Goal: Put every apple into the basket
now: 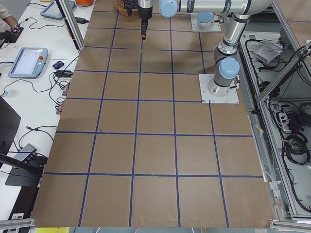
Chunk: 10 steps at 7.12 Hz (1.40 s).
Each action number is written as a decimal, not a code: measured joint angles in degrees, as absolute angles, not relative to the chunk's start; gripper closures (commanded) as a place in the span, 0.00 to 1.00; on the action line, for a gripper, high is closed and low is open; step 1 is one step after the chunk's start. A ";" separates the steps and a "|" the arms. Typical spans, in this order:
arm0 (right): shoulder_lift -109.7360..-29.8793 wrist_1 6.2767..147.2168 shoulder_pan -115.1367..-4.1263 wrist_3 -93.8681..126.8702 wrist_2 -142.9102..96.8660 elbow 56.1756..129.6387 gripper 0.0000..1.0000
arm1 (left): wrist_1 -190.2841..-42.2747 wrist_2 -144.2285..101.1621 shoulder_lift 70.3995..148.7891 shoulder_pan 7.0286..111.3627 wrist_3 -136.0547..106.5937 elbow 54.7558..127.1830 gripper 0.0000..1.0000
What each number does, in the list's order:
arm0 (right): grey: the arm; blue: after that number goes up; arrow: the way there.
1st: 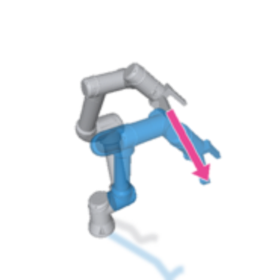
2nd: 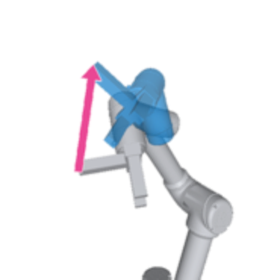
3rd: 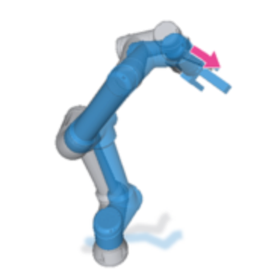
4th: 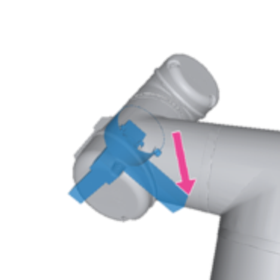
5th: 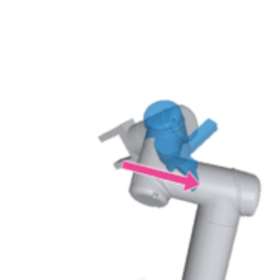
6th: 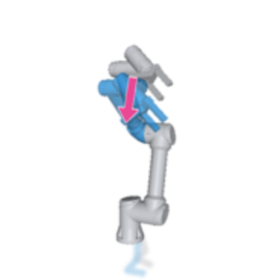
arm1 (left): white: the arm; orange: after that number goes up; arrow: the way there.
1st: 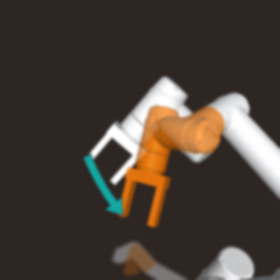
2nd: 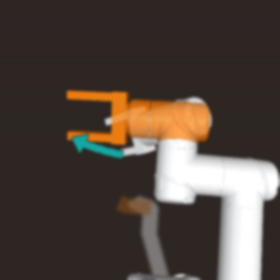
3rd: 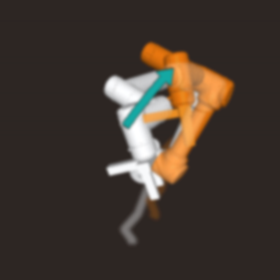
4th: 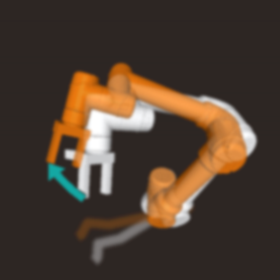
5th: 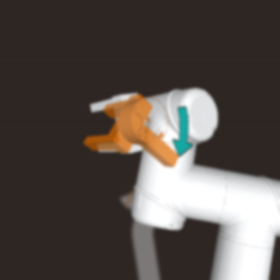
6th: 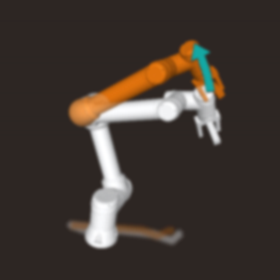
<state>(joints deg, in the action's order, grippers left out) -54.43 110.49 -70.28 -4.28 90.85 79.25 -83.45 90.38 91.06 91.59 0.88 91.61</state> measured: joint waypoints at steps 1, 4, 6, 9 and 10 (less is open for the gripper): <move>-54.41 110.70 -70.27 -4.32 90.89 79.46 0.00 | -83.46 90.36 91.07 91.58 0.88 91.56 0.00; -58.17 105.60 -70.57 -3.81 90.59 78.76 0.00 | -83.41 90.27 91.13 91.58 0.88 91.48 0.00; -66.64 98.27 -73.11 -3.65 90.42 78.93 0.00 | -83.41 90.26 91.08 91.58 0.88 91.49 0.00; -80.79 89.35 -83.53 4.78 90.85 82.44 0.00 | -83.41 90.26 91.05 91.58 0.88 91.41 0.00; -84.31 88.92 -86.74 6.11 90.83 85.16 0.00 | -83.41 90.26 91.06 91.58 0.88 91.42 0.00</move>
<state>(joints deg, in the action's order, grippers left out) -84.31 88.92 -86.74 6.11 90.83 85.16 -83.41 90.26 91.06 91.58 0.88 91.42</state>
